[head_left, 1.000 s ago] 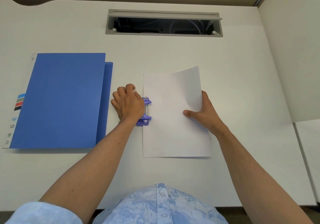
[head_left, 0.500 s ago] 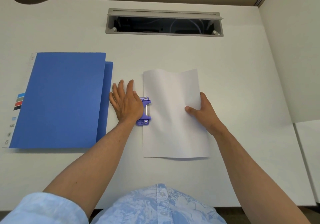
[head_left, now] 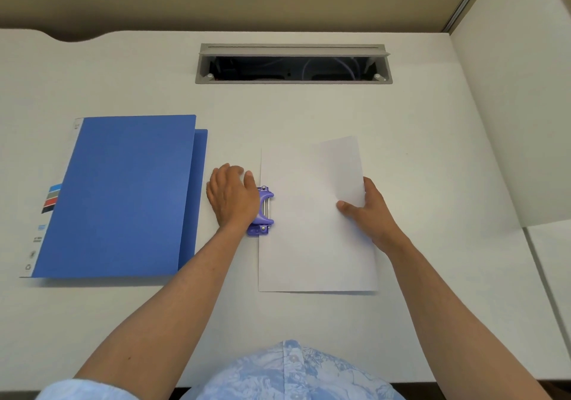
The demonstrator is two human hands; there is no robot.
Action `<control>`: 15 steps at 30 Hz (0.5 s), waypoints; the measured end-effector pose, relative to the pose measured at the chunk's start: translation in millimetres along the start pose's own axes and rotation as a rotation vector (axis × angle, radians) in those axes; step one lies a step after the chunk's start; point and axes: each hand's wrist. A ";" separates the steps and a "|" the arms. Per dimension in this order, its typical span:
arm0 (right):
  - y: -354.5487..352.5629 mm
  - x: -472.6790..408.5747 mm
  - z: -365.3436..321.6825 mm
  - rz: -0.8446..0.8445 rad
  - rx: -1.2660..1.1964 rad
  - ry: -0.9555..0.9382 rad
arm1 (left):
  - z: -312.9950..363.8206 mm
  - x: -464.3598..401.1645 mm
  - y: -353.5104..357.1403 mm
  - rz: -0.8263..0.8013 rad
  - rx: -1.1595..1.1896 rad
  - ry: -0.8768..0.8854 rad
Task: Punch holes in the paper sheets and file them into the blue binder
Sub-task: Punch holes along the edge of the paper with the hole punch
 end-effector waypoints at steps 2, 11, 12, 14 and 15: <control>-3.8 2.5 0.7 0.003 -0.012 0.000 | 4.1 3.4 -7.7 0.026 0.050 -0.051; -37.6 14.0 9.1 0.055 -0.121 0.030 | 11.0 28.0 -35.6 -0.227 0.044 -0.211; -42.0 15.8 9.4 0.063 -0.135 0.033 | 9.6 29.4 -35.8 -0.252 0.046 -0.205; -50.8 19.8 8.5 0.083 -0.171 0.039 | 7.7 28.3 -35.3 -0.279 0.052 -0.200; -55.2 21.5 7.4 0.091 -0.198 0.042 | 7.6 25.9 -34.9 -0.291 0.070 -0.212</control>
Point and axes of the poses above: each hand's wrist, its own x-axis away from the middle knuckle, its own y-axis out of the palm, z = x × y, and after that the axes turned 13 degrees about z, right-handed
